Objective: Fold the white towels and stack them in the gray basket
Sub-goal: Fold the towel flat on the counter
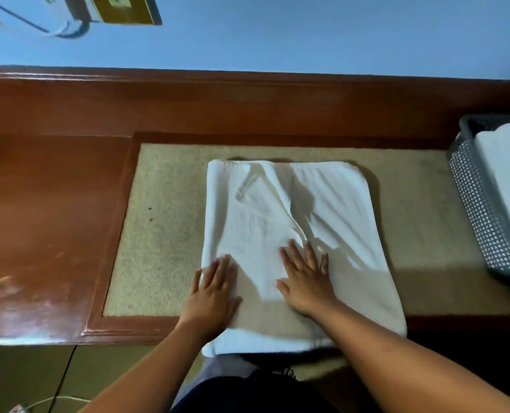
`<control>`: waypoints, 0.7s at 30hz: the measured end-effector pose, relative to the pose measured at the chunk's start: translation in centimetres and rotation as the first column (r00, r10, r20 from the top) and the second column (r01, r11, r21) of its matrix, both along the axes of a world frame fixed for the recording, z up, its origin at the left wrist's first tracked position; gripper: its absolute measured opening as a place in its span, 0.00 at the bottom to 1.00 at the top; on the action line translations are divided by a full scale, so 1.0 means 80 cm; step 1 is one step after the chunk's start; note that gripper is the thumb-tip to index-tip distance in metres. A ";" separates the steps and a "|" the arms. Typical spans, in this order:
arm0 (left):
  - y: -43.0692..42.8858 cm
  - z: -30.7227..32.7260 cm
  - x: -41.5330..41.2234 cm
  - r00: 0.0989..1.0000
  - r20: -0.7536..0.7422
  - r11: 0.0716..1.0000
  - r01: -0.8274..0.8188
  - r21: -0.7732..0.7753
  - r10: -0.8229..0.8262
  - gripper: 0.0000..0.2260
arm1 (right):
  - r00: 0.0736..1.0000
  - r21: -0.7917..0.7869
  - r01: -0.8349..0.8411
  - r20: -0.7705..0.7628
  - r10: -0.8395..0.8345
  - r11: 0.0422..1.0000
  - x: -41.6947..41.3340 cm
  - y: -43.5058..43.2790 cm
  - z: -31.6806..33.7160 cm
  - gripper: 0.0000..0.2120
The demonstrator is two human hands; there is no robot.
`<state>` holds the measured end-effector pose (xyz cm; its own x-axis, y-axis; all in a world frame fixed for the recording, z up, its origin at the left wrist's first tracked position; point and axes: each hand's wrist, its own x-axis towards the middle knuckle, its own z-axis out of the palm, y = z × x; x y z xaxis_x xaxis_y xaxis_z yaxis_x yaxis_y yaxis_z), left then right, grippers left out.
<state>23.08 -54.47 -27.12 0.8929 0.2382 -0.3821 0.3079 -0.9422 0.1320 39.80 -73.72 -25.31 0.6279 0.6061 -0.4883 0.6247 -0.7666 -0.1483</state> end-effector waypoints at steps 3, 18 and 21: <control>0.039 -0.010 0.054 0.999 0.051 1.000 0.007 0.006 -0.008 0.35 | 0.994 0.015 0.110 -0.005 -0.110 0.994 0.040 0.038 -0.004 0.37; 0.169 -0.024 0.285 0.997 0.033 0.993 -0.076 0.090 0.073 0.51 | 0.887 0.304 0.431 0.030 -0.461 0.850 0.253 0.184 -0.004 0.41; 0.151 -0.025 0.277 0.996 0.047 0.993 -0.077 0.088 0.073 0.44 | 0.712 0.368 0.697 -0.246 -0.658 0.616 0.265 0.192 0.000 0.42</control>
<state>45.23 -42.40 -29.16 0.8866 0.3370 -0.3169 0.3742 -0.9252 0.0629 60.99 -58.37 -25.27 0.9131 0.1717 -0.3699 -0.0763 -0.8190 -0.5687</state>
